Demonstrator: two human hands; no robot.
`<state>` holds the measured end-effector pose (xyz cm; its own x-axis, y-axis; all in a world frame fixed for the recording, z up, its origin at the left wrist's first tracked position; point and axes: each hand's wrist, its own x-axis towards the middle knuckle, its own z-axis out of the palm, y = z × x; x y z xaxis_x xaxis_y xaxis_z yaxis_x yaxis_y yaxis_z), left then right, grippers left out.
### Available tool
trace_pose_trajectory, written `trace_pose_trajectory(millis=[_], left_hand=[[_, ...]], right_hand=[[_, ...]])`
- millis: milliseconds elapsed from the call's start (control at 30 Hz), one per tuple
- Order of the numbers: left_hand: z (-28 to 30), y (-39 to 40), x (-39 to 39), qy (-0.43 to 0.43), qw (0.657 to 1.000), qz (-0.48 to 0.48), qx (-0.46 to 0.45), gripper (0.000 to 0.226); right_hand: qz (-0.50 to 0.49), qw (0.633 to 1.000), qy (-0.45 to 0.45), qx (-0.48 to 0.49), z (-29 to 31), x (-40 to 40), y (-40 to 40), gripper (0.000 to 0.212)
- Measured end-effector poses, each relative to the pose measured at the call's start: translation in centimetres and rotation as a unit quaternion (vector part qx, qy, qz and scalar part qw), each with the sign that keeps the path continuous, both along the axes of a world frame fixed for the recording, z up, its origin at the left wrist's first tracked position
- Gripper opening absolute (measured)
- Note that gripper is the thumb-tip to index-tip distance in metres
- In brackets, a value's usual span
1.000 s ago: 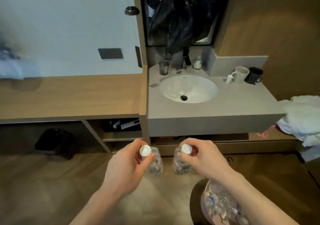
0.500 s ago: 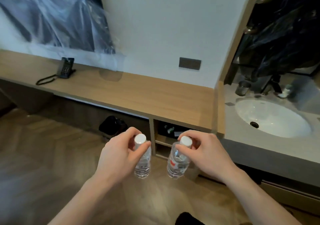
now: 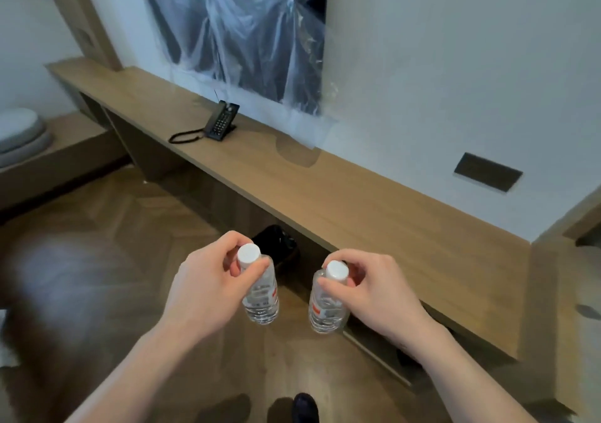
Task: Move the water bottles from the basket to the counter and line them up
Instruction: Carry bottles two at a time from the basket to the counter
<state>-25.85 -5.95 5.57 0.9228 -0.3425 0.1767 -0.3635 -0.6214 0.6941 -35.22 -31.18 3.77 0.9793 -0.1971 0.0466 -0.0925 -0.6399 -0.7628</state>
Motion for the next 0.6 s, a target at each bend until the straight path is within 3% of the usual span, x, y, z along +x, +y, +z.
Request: trace_pose_trajectory(millis=[267, 600], left_hand=[[1.0, 5.6, 10.3, -0.016, 0.992, 0.119, -0.022, 0.016], [0.2, 16.3, 26.3, -0.006, 0.983, 0.184, -0.022, 0.021]], right_hand=[[0.121, 0.991, -0.016, -0.050, 1.7, 17.0, 3.9, 0.016], [0.147, 0.988, -0.028, -0.048, 2.8, 34.5, 14.1, 0.016]])
